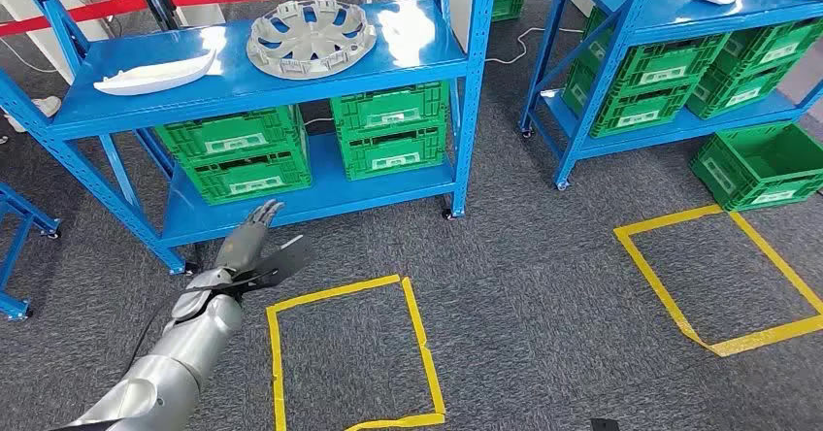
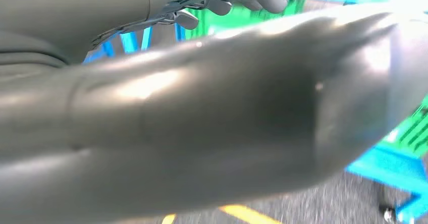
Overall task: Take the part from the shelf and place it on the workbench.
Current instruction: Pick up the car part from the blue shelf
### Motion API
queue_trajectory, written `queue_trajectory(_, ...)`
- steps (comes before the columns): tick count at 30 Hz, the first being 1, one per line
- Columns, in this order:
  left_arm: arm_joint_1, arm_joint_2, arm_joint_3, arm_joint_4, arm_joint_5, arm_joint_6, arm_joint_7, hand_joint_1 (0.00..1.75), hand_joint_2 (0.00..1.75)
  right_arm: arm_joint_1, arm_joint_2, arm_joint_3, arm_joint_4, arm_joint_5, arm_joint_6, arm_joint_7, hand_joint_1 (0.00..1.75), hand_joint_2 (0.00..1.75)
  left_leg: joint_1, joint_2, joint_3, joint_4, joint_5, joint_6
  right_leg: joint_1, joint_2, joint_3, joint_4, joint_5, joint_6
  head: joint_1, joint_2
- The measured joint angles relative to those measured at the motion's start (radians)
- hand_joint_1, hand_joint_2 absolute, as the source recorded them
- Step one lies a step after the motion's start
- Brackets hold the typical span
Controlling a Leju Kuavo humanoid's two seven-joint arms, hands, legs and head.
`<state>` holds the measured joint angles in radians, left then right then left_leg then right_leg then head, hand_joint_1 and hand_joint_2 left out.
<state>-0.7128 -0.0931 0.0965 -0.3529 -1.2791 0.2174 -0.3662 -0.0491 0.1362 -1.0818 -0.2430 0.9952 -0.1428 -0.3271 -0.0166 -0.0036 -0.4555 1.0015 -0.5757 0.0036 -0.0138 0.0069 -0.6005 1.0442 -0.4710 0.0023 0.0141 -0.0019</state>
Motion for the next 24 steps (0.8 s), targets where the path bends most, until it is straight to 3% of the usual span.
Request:
queue_trajectory(8,-0.153,-0.026,-0.107,-0.019,-0.17,0.096,0.032,0.0,0.0,-0.02,0.009,-0.068,0.014,0.059,-0.007,-0.031,0.0,0.0,0.0,0.0,-0.003,0.001,0.001,0.002,0.0,0.0,-0.001,0.0,0.001,0.002,0.0,0.0)
queue_trajectory(15,-0.201,-0.039,-0.164,-0.042,-0.223,0.159,0.063,0.0,0.0,-0.023,0.013,-0.09,0.017,0.07,-0.007,-0.034,0.0,0.0,0.0,0.0,-0.002,0.001,0.001,0.002,0.0,-0.001,-0.001,0.0,0.002,0.002,0.0,0.0)
queue_trajectory(24,-0.311,-0.048,-0.259,-0.097,-0.283,0.066,0.214,0.0,0.0,-0.027,0.013,-0.102,0.017,0.065,-0.008,-0.047,0.0,0.0,0.0,0.0,-0.003,0.001,0.002,0.002,-0.001,-0.001,-0.001,0.0,0.002,0.002,0.0,0.0)
